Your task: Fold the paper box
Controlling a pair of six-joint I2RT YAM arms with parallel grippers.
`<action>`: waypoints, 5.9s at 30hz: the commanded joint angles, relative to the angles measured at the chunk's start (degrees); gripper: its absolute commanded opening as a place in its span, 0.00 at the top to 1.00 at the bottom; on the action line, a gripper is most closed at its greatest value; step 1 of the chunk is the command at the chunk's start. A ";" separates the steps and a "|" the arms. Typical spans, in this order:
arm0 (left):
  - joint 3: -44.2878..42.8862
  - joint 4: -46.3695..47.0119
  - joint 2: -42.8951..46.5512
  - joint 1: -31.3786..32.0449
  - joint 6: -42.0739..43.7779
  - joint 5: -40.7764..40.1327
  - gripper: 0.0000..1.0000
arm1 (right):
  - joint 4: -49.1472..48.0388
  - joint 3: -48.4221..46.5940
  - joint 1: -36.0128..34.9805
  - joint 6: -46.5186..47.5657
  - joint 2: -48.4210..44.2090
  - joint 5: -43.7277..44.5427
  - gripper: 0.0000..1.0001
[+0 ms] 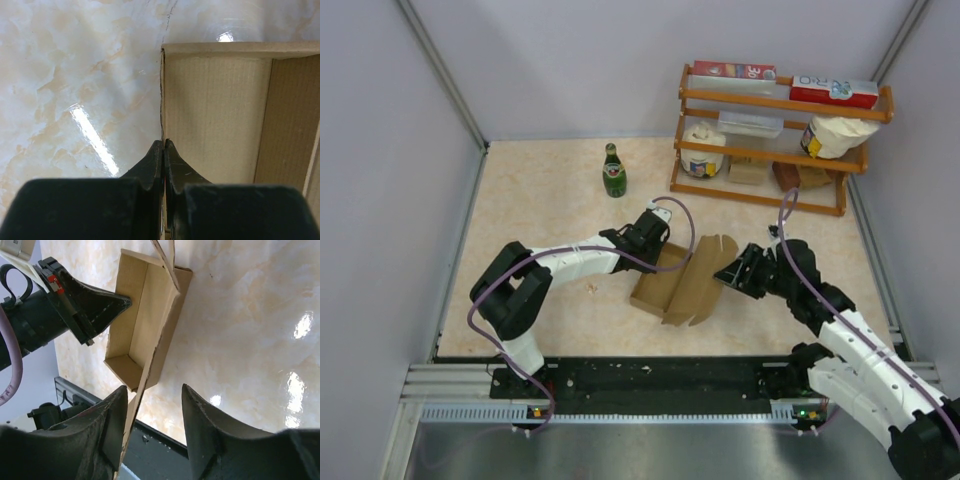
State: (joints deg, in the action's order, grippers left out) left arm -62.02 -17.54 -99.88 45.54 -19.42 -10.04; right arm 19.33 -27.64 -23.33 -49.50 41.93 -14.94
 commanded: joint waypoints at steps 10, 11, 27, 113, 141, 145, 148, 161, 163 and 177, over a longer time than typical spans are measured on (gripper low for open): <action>-1.08 2.34 -1.37 2.36 1.23 0.46 0.99 | -8.96 -2.16 -0.31 0.89 4.04 -6.24 0.78; -1.35 2.34 -1.37 2.54 1.31 0.55 0.99 | -9.31 -2.16 -0.31 0.80 4.03 -6.68 0.80; -2.14 1.55 1.08 3.33 1.58 -0.06 0.59 | -6.77 -3.65 -0.66 2.73 3.51 -4.93 0.96; 21.15 -4.43 15.32 -14.25 -16.35 -1.91 0.52 | 9.50 -17.10 -0.57 14.60 13.79 -7.56 1.00; 11.22 -12.60 23.67 -14.16 -13.28 0.37 0.73 | 7.91 -16.40 -0.66 13.81 14.49 -8.26 1.00; 9.29 -14.54 26.13 -14.16 -12.92 0.99 0.75 | 7.65 -16.31 -0.57 13.81 14.58 -8.35 1.00; 7.53 -15.41 27.54 -14.07 -12.57 3.18 0.76 | 7.65 -16.22 -0.66 13.72 14.67 -8.35 1.00; -8.19 -18.58 26.85 -3.11 -13.27 4.69 0.79 | 7.12 -15.25 -0.66 13.37 14.49 -8.53 1.00; -10.48 -18.50 23.95 0.50 -13.63 3.98 0.78 | 6.95 -15.25 -0.66 13.20 14.49 -8.62 1.00; -9.09 -14.89 17.69 4.73 -13.37 3.02 0.49 | 7.82 -15.42 -0.66 14.69 14.14 -8.18 1.00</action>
State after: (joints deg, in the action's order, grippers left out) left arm -71.53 -34.87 -84.77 50.09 -33.12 -5.39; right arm 28.38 -42.74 -23.62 -36.12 56.62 -23.11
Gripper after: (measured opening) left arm 0.417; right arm 0.008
